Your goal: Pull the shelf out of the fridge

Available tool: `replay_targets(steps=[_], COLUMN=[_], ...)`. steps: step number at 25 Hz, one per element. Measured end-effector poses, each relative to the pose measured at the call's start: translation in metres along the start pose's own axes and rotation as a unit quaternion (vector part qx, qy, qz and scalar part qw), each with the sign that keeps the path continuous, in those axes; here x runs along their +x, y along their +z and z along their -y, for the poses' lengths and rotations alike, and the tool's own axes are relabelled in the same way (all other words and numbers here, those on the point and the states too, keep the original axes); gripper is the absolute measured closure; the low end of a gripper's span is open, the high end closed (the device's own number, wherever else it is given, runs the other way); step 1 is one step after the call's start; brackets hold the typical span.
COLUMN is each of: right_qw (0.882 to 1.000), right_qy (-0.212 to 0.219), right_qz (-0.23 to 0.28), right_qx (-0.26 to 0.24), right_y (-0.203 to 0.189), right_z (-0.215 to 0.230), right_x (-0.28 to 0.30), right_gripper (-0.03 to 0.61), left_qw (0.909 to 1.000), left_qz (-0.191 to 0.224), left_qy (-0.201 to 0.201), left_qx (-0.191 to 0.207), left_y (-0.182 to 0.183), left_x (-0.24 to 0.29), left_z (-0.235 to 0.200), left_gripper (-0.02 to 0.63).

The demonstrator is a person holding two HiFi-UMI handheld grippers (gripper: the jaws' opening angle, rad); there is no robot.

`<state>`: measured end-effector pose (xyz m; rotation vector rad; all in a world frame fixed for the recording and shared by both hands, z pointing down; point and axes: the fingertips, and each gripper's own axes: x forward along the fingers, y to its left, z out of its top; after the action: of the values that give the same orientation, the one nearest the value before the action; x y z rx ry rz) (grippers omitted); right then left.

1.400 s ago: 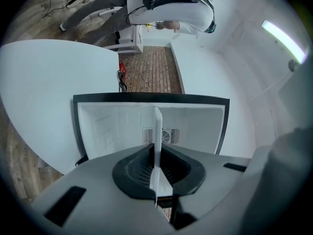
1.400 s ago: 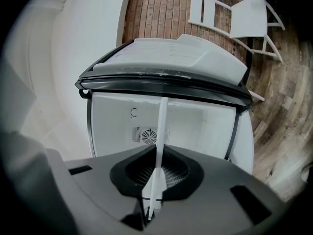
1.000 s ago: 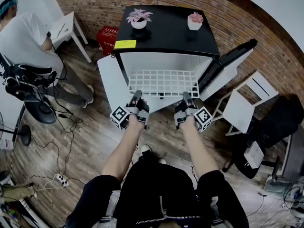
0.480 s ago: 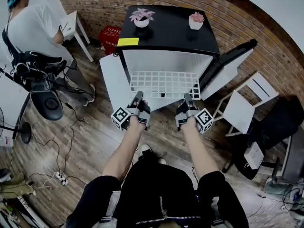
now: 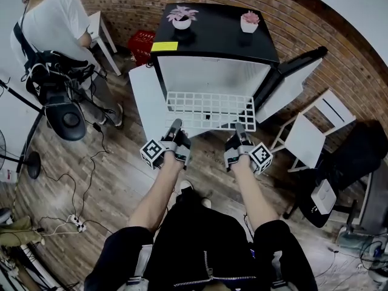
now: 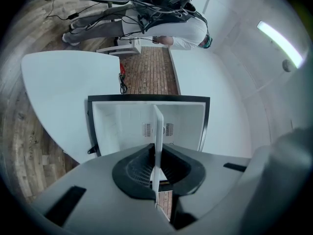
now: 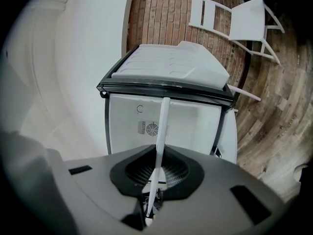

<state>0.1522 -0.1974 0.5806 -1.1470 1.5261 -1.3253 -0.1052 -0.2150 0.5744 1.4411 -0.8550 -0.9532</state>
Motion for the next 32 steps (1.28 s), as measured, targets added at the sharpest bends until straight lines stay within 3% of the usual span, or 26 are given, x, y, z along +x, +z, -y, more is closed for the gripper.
replay_targets(steps=[15,32], right_qw=[1.000,1.000], right_qy=[0.013,0.030], right_qz=[-0.006,-0.009], right_qx=[0.007,0.001], right_y=[-0.016,-0.017], right_z=[-0.012,-0.018], right_x=[-0.059,-0.082], right_gripper=[0.546,0.548], left_qw=[0.9999,0.9998], left_qz=[0.008,0.007], left_qy=[-0.009,-0.018], left_qx=[-0.002,0.006], left_y=[-0.029,-0.042], left_x=[-0.061,-0.079], left_z=[0.020,0.026], left_gripper=[0.578,0.578])
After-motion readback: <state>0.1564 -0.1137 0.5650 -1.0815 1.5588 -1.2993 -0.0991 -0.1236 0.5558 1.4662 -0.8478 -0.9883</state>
